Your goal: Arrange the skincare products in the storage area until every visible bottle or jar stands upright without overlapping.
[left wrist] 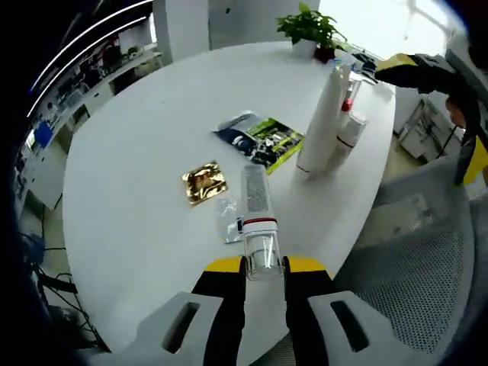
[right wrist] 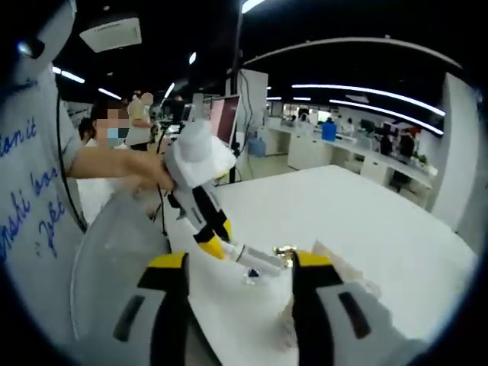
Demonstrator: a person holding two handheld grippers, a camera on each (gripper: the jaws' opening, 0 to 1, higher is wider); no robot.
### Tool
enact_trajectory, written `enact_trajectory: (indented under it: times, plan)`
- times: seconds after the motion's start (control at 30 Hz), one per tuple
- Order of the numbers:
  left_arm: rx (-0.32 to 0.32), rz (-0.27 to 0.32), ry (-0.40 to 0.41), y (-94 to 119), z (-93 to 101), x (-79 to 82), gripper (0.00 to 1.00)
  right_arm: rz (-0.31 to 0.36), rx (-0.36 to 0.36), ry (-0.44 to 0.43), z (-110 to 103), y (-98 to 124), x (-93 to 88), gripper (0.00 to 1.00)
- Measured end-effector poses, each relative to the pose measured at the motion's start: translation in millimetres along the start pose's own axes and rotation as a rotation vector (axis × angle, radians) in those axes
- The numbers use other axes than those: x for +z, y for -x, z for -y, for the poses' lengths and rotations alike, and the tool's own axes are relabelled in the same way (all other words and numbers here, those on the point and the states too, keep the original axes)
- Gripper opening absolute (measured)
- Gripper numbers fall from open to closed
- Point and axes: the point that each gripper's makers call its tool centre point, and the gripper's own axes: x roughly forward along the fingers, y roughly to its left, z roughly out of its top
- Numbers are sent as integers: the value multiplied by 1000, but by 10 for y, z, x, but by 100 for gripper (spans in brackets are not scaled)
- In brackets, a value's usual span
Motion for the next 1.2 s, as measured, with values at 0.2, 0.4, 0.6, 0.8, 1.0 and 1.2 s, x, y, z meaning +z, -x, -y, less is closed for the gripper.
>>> enact_trajectory:
  times: [0.2,0.4,0.6,0.8,1.0,1.2]
  plan:
    - [-41,-63,-69,56,133,-81,14,-53,59,24,-156,-206,-221,49]
    - [-92,-123,-138,85,283,-110,14,-115,79,47,-186,-360,-456,48]
    - [-131,-167,-191,97,399,-89,15,-171,84,178,-202,-483,-584,42]
    - [-160,-197,-239,144,499,-54,15,-234,94,269,-228,-589,-740,39]
    - [-198,-231,-265,177,580,-47,15,-263,87,362,-187,-616,-786,35]
    - [-212,-266,-296,181,625,5,15,-273,106,406,-220,-630,-818,30]
